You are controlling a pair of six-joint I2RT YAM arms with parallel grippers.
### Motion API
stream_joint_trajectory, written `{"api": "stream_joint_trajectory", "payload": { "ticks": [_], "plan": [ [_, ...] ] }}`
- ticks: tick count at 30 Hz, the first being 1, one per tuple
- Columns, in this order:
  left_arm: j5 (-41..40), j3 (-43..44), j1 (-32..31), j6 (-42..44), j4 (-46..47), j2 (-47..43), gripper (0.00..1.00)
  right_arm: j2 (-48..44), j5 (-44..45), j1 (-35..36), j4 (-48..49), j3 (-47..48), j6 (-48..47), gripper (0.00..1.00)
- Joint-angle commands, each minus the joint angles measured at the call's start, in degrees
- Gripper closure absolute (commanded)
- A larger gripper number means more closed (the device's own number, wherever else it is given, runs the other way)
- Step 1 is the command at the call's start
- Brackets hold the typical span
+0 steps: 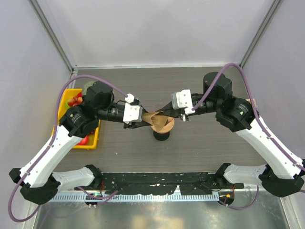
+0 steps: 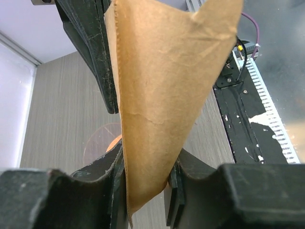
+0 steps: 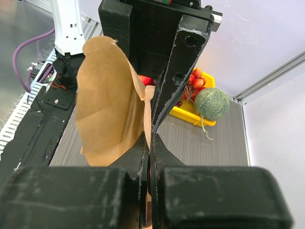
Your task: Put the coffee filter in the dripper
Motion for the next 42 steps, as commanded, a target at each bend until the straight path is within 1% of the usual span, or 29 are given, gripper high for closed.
{"api": "stream_joint_trajectory", "payload": {
  "ticks": [1,3,4,7,11,12,13,16,18,24,26,27,28,29,30,31,33,35,36,37,39,40,41,42],
  "plan": [
    [0.8,-0.4,-0.2,-0.3,3.5,-1.9,0.68,-0.4,1.2,0.3,1.5,2.0,1.7,0.95],
    [1.2,-0.5,-0.2,-0.4,3.7,-2.2,0.7,-0.4,1.5,0.2,1.5,2.0,2.0,0.95],
    [1.5,-0.5,-0.2,-0.5,3.8,-2.2,0.69,-0.4,1.6,0.2,1.4,2.0,2.1,0.95],
    [1.7,-0.5,-0.2,-1.8,4.6,-2.5,0.53,-0.2,1.7,-0.2,1.4,2.0,2.5,0.95],
    [1.6,-0.8,-0.2,-3.5,6.9,-3.1,0.38,-0.1,1.5,-0.5,1.4,1.7,3.0,0.95],
    [1.5,-0.7,-0.2,-3.9,7.5,-3.3,0.37,0.0,1.5,-0.4,1.4,1.8,3.4,0.95],
    [1.4,-0.7,-0.2,-4.3,8.0,-3.5,0.39,0.1,1.6,-0.5,1.4,1.7,3.6,0.95],
    [1.2,-0.8,-0.2,-5.1,9.2,-3.6,0.53,0.3,1.4,-0.5,1.5,1.8,4.1,0.95],
    [1.8,-0.9,-0.2,-5.2,9.4,-4.0,0.6,0.3,1.4,-0.7,1.5,1.7,4.6,0.95],
    [2.3,-2.1,-0.2,-6.8,11.2,-5.3,0.7,0.3,1.1,-1.7,1.0,1.2,5.1,0.95],
    [2.4,-1.9,-0.2,-7.0,11.1,-5.5,0.78,0.2,1.2,-1.9,1.0,1.2,5.4,0.94],
    [2.3,-2.1,-0.2,-7.1,11.1,-5.5,0.82,0.3,1.3,-2.2,0.9,1.2,6.1,0.91],
    [2.2,-2.2,-0.1,-7.3,11.0,-5.7,0.87,0.3,1.8,-2.4,0.9,1.8,6.5,0.79],
    [1.8,-2.3,0.0,-7.7,11.3,-5.7,0.92,0.5,1.9,-3.0,1.0,2.1,7.5,0.75],
    [2.0,-2.6,0.3,-8.4,11.8,-5.8,0.98,0.7,1.7,-3.4,0.9,2.9,8.1,0.67],
    [2.1,-2.9,0.7,-9.4,12.4,-5.9,1.0,1.0,1.5,-4.5,0.9,3.5,9.4,0.64],
    [2.8,-3.2,1.6,-12.0,14.5,-6.0,1.0,1.1,0.5,-6.3,0.9,5.7,11.6,0.58],
    [3.7,-3.3,2.9,-15.8,16.9,-6.0,1.0,1.2,0.4,-8.0,1.2,7.5,14.5,0.47],
    [4.6,-3.3,4.1,-18.3,18.7,-5.8,1.0,1.2,0.4,-8.6,1.3,7.9,15.8,0.37],
    [5.6,-3.4,5.0,-21.0,20.3,-5.6,1.0,1.2,0.4,-9.8,1.6,9.1,18.2,0.33],
    [7.3,-3.7,7.2,-26.5,24.5,-5.1,1.0,1.4,-0.1,-12.0,1.8,10.6,21.8,0.12],
    [8.0,-3.9,8.2,-29.1,27.0,-4.8,1.0,1.6,-0.5,-12.8,2.2,11.0,23.0,0.07],
    [8.5,-4.1,9.2,-32.7,29.2,-4.6,1.0,1.6,-1.8,-14.4,3.2,11.4,26.2,0.01],
    [9.1,-4.1,9.8,-35.3,31.2,-4.3,1.0,1.5,-2.4,-14.9,4.1,11.4,27.8,0.03]
  ]
}}
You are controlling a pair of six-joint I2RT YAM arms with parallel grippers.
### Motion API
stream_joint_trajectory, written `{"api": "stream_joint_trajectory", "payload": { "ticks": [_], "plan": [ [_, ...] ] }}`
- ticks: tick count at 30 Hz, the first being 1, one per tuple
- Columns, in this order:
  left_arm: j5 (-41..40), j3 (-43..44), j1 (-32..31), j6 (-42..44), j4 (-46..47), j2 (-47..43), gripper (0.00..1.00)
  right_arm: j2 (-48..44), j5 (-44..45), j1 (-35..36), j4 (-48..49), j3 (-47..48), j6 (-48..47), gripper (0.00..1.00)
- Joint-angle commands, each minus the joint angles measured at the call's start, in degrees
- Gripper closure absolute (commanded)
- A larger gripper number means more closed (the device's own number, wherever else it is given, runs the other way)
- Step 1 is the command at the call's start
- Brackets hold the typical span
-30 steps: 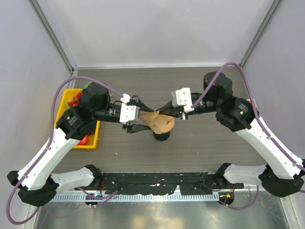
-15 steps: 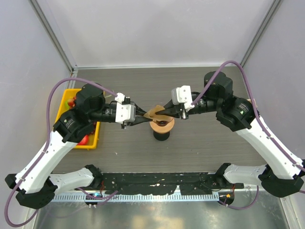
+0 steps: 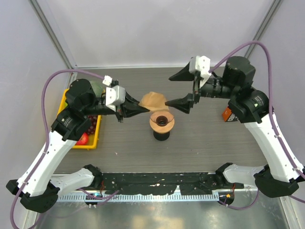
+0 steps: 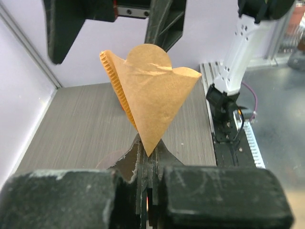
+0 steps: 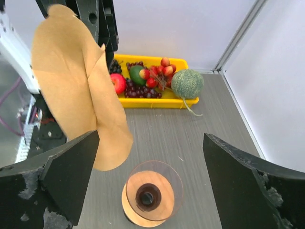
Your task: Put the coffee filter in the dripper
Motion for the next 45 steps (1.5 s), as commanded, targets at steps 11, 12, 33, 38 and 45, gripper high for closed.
{"api": "stream_joint_trajectory", "payload": {
  "ticks": [11,12,33,38,45],
  "plan": [
    [7.0,0.5,4.3,-23.8,22.7,2.9,1.0,-4.1,-9.8,-3.6,27.1,-10.6,29.3,0.04],
    [6.8,0.6,4.3,-23.9,22.7,3.0,1.0,-3.6,-10.3,-3.3,27.1,-10.5,29.5,0.04],
    [10.4,0.5,8.4,-37.2,35.5,5.9,1.0,-2.9,-5.5,0.1,29.4,-11.7,29.4,0.0],
    [10.2,0.5,8.4,-37.2,35.1,6.0,0.99,-2.0,-4.8,1.7,32.7,-11.5,30.8,0.23],
    [8.0,0.4,8.4,-35.1,32.5,5.8,0.96,-2.1,-5.3,2.0,31.8,-12.3,28.8,0.76]
  ]
}}
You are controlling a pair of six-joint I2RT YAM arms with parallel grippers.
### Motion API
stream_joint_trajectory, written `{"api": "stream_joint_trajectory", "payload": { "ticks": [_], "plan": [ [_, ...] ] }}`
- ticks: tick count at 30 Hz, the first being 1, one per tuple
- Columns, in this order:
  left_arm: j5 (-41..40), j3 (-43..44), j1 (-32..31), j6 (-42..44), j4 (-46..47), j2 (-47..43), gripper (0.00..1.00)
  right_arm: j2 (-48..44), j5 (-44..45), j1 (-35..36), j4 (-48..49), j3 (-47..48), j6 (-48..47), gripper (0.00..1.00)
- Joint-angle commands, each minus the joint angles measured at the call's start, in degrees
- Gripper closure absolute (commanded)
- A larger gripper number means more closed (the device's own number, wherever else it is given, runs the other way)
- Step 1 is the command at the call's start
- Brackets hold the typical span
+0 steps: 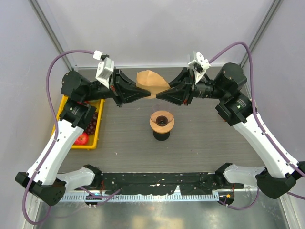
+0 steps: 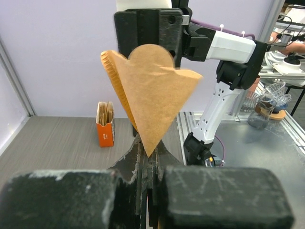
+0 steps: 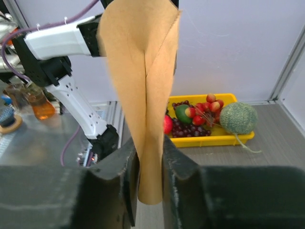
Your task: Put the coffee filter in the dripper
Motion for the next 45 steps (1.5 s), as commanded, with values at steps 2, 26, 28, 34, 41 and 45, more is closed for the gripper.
{"api": "stream_joint_trajectory", "payload": {
  "ticks": [2,26,28,34,41,45],
  "plan": [
    [-2.9,1.5,-0.3,3.1,-3.1,-0.9,0.94,-0.8,0.6,0.4,0.9,0.1,-1.8,0.89],
    [-7.7,3.7,-0.2,5.6,-5.4,-2.5,1.0,-0.3,3.0,-0.5,-8.5,3.5,-12.5,0.45],
    [-11.2,3.0,-0.1,4.3,-1.9,-2.9,1.0,0.1,3.4,-1.5,-5.1,3.8,-8.7,0.18],
    [-18.4,3.2,-0.1,-4.4,7.8,-2.0,1.0,-1.8,3.8,-2.6,15.0,-4.0,6.9,0.11],
    [-20.6,6.0,-0.4,-13.4,13.1,0.9,1.0,0.4,5.9,-2.1,26.1,-3.7,13.8,0.17],
    [-21.3,6.9,-0.8,-14.9,14.1,1.6,1.0,2.8,6.3,-0.8,30.4,-1.5,15.8,0.22]
  ]
}}
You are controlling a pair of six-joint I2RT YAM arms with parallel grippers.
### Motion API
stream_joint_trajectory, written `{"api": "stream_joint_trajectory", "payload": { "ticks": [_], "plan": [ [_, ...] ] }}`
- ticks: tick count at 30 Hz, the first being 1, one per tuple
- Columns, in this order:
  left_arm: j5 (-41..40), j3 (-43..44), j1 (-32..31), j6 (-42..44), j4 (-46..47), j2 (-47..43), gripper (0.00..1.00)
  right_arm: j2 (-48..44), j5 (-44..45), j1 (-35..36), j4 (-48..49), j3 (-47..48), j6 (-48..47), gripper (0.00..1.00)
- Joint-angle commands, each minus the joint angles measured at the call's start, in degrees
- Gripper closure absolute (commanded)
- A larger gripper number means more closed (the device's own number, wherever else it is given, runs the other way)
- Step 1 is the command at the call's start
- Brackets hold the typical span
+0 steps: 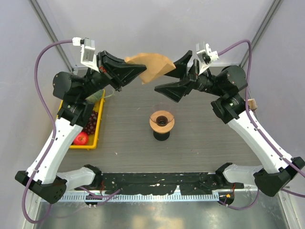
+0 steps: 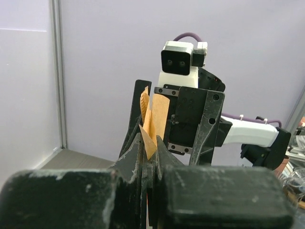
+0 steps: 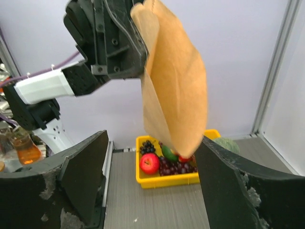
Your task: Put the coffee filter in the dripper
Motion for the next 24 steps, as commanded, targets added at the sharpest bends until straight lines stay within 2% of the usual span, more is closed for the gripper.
{"api": "stream_joint_trajectory", "payload": {
  "ticks": [1,7,11,16,17,18,19,21,22,24],
  "plan": [
    [-2.2,2.7,-0.7,-4.2,5.0,0.6,1.0,2.0,1.4,1.7,9.8,4.1,4.6,0.23],
    [-2.5,4.5,-1.6,-5.7,5.3,1.6,1.0,4.0,1.2,3.0,11.0,4.5,4.6,0.31],
    [-2.6,4.6,-2.0,-6.1,6.1,1.8,1.0,4.7,1.1,3.1,11.5,4.8,4.8,0.43],
    [-2.7,3.6,-2.1,-6.1,6.0,1.3,1.0,5.3,1.1,3.1,12.0,5.8,5.0,0.67],
    [-2.9,3.2,-2.2,-6.1,6.0,1.2,1.0,5.4,1.1,3.1,12.0,5.8,5.1,0.78],
    [-3.2,2.9,-2.2,-6.0,5.9,1.2,1.0,5.5,1.1,3.2,11.9,5.9,5.1,0.83],
    [-3.3,2.5,-2.2,-6.0,5.8,1.0,1.0,5.4,1.1,3.1,11.8,5.9,5.0,0.93],
    [-3.1,1.9,-2.2,-5.2,5.3,0.6,1.0,4.9,1.0,3.0,10.0,5.8,3.8,0.95],
    [-2.9,1.6,-2.2,-4.5,4.7,0.2,0.91,4.5,0.6,2.9,8.1,5.5,2.6,0.95],
    [-0.7,1.2,-1.5,-1.9,2.5,-0.7,0.62,3.4,-0.4,2.4,4.7,5.1,0.2,0.95]
  ]
}}
